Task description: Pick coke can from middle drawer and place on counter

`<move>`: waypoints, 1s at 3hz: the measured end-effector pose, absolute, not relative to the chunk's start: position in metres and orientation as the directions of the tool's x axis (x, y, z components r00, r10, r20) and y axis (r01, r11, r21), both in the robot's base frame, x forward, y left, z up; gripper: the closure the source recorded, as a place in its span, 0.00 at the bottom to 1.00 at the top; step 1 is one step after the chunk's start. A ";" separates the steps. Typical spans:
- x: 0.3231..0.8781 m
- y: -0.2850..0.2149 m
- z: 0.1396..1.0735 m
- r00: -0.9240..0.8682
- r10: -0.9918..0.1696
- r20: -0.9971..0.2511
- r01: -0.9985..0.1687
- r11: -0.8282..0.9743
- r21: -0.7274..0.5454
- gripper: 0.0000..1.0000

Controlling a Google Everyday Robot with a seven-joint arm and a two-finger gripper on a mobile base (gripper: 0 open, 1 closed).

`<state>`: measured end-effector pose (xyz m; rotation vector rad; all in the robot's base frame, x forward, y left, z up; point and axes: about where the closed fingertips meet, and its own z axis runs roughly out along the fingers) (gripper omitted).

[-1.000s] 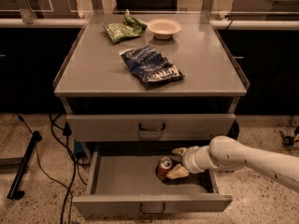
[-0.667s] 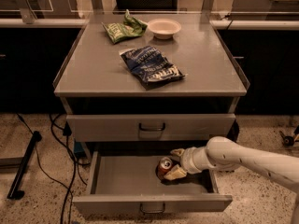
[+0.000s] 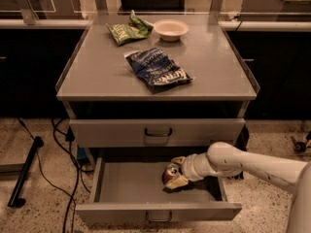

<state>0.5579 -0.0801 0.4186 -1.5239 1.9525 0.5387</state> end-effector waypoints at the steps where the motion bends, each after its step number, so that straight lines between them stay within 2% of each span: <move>1: 0.558 -0.080 0.419 -0.163 -0.722 -0.672 -0.965 0.259 -0.045 0.55; 3: 0.558 -0.080 0.418 -0.163 -0.722 -0.672 -0.965 0.259 -0.045 0.99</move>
Offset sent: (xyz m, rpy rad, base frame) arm 0.0000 0.0001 0.0000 0.0000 0.0001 0.0001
